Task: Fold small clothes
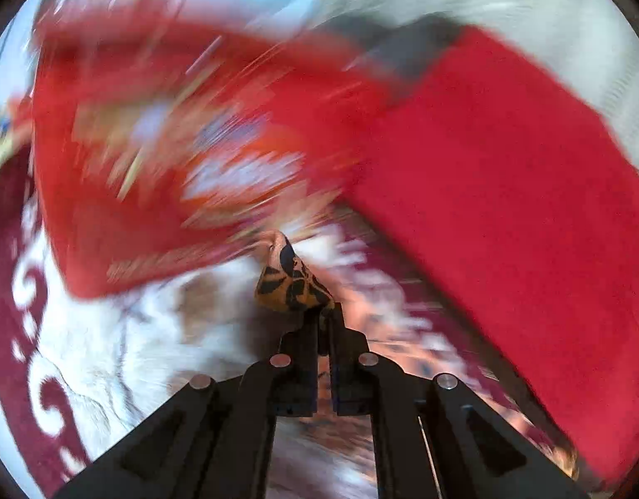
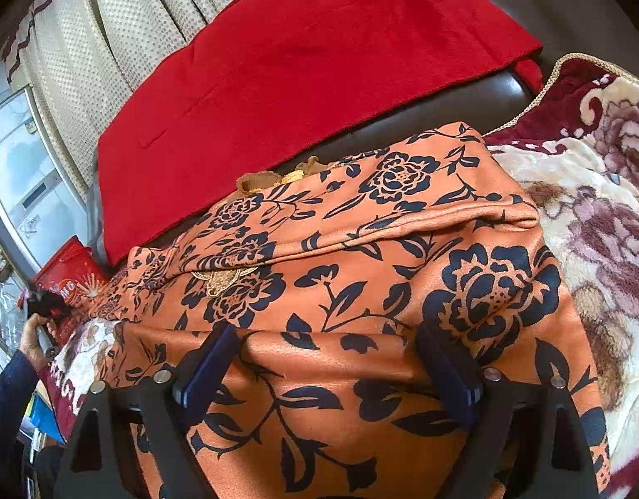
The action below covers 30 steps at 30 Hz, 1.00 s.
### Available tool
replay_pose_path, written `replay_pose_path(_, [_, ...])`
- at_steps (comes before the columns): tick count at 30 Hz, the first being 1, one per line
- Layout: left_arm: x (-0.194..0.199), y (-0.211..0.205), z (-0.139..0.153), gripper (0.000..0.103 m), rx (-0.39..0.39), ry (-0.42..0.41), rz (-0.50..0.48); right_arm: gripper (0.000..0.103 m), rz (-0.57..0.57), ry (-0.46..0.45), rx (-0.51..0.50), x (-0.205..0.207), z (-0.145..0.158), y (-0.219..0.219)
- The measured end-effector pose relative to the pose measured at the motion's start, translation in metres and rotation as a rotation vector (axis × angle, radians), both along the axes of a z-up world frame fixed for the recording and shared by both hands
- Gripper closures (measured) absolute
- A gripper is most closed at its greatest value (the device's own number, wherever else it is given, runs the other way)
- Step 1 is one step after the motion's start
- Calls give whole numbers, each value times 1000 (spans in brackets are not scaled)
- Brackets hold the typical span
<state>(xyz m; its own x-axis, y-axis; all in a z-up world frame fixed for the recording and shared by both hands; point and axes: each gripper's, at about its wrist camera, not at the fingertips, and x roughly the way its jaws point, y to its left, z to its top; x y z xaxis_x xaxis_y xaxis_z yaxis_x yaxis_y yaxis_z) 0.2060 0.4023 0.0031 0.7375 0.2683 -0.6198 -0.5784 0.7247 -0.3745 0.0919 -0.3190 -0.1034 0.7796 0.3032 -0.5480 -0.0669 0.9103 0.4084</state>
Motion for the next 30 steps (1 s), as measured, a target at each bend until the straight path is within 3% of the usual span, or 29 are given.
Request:
replay_pose_path(5, [-9, -142, 85, 99, 169, -161, -323, 13, 4, -11, 33, -1, -1, -4])
replay_pose_path(9, [-4, -263, 111, 99, 241, -211, -558, 13, 5, -20, 53, -3, -1, -7])
replay_pose_path(13, [10, -370, 97, 99, 247, -184, -721, 13, 8, -30, 81, -5, -1, -10])
replay_pose_path(16, [24, -430, 60, 96, 234, -86, -836, 13, 11, -37, 98, -7, -1, -12])
replay_pose_path(17, [34, -447, 40, 86, 240, -14, -896, 13, 13, -38, 103, -7, -1, -13])
replay_pose_path(18, [43, -461, 19, 65, 249, 74, -937, 13, 14, -40, 110, -7, -1, -14])
replay_pose_path(19, [51, -469, -4, 51, 243, 181, -971, 13, 15, -41, 114, -8, -1, -14])
replay_pose_path(20, [55, -469, -19, 45, 224, 243, -986, 13, 16, -42, 119, -8, -1, -14])
replay_pose_path(22, [49, -454, -33, 45, 170, 278, -962, 13, 17, -45, 127, -9, -1, -15])
replay_pose_path(25, [30, -412, -16, 40, 97, 199, -934, 13, 20, -49, 142, -9, -1, -17])
replay_pose_path(26, [22, -397, -9, 33, 76, 163, -917, 13, 21, -49, 147, -10, -1, -18])
replay_pose_path(30, [-31, -307, 14, 16, 31, -48, -751, 12, 17, -24, 175, -15, 11, -20])
